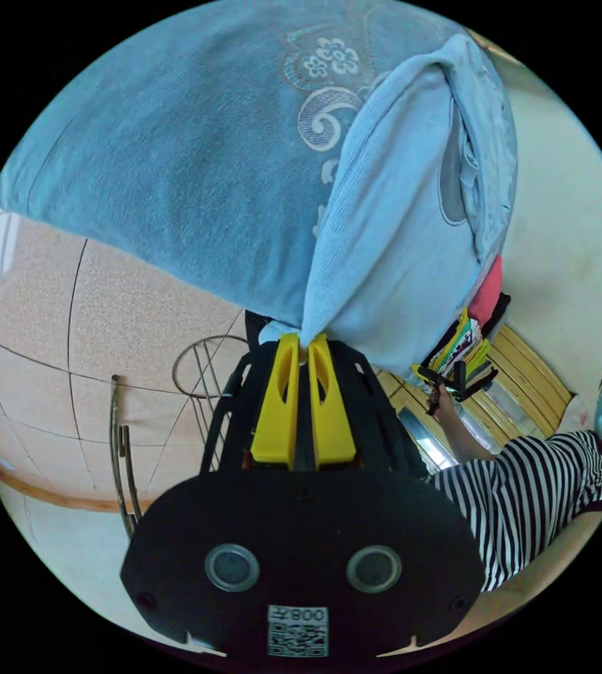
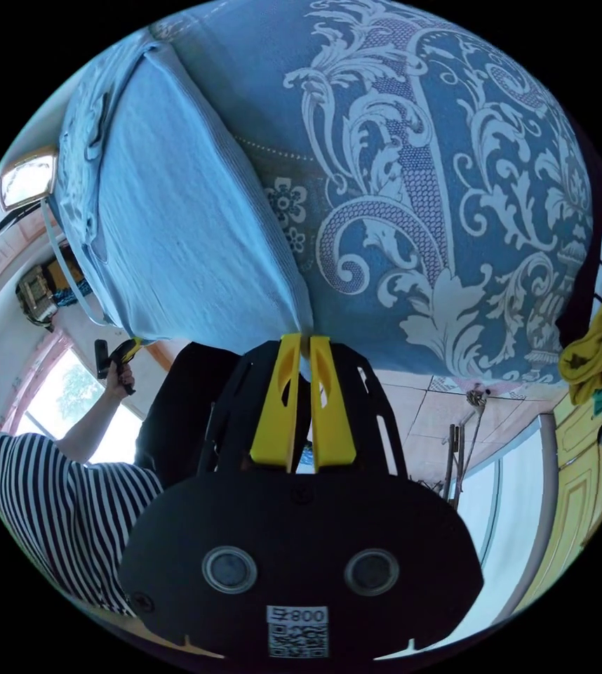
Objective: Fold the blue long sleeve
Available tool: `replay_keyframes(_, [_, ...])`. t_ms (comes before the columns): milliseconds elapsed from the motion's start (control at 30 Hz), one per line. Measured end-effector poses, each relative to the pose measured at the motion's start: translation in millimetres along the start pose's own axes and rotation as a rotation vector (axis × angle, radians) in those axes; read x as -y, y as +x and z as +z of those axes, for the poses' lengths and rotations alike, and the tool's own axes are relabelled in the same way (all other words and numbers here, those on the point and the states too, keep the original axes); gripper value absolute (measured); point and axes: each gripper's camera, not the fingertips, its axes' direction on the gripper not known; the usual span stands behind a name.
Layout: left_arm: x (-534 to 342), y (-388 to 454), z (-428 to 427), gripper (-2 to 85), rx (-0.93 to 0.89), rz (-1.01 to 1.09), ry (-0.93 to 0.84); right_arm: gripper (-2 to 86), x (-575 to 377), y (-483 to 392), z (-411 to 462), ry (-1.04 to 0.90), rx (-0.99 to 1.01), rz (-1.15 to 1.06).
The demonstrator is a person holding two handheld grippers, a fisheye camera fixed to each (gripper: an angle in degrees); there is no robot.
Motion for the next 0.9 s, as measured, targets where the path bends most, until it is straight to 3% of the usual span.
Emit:
replay_keyframes(300, [-17.1, 32.8, -108.8, 2.5, -0.049, 0.081, 0.065, 2.1, 1.3, 25.3, -76.6, 0.011, 0.244, -0.065])
replay_keyframes(567, [-8.2, 81.5, -211.6, 2.7, -0.14, 0.216, 0.191, 2.0, 15.1, 20.5, -183.1, 0.153, 0.452, -0.197])
replay_keyframes(900, [39.8, 162.5, -343.7, 2.8, -0.181, 0.446, 0.345, 2.1, 71.8, -34.7, -315.1, 0.294, 0.42, -0.408])
